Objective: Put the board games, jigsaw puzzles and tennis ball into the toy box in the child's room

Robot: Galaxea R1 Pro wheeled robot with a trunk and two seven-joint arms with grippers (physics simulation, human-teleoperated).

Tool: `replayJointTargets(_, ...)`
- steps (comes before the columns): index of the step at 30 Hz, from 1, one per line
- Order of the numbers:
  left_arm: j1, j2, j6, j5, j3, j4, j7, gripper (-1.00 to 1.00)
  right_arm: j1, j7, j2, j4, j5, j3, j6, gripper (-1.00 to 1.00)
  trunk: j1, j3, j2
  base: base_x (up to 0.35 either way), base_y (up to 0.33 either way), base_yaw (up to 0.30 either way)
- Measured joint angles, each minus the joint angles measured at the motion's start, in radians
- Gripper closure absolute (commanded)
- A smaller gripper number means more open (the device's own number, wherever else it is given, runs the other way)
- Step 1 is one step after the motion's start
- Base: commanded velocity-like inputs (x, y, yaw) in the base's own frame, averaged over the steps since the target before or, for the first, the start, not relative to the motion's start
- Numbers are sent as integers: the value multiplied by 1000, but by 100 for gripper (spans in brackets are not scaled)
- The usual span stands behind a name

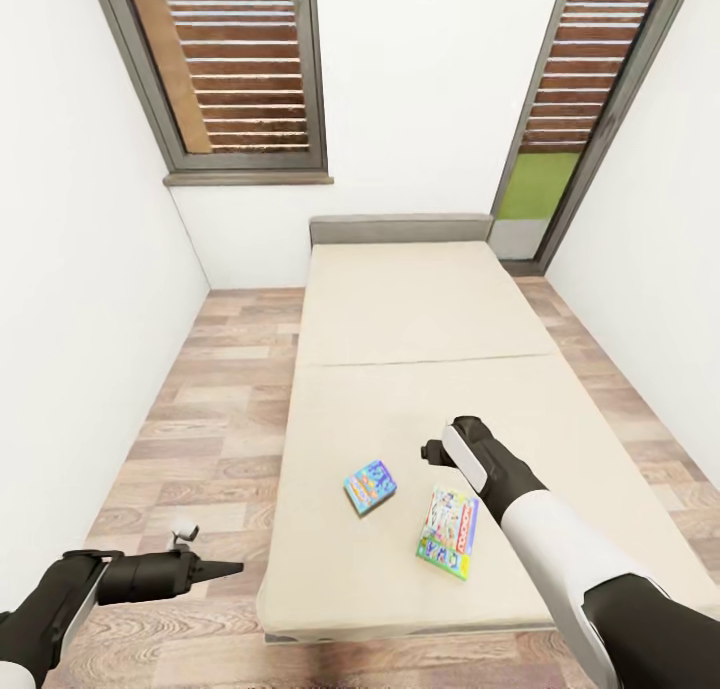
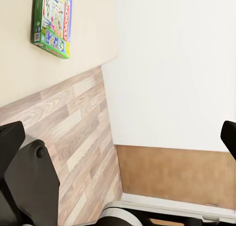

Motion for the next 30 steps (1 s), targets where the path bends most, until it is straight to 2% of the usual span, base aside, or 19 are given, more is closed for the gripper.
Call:
replayJointTargets(12, 0, -3, 1, -2, 2, 0, 0, -100, 0, 0, -5, -1, 0, 2, -2, -100, 0, -15, 0, 0, 0, 144)
replayJointTargets(30, 0, -3, 1, -1, 1, 0, 0, -100, 0, 0, -6, -2, 1, 2, -5, -100, 0, -17, 0, 71, -6, 12)
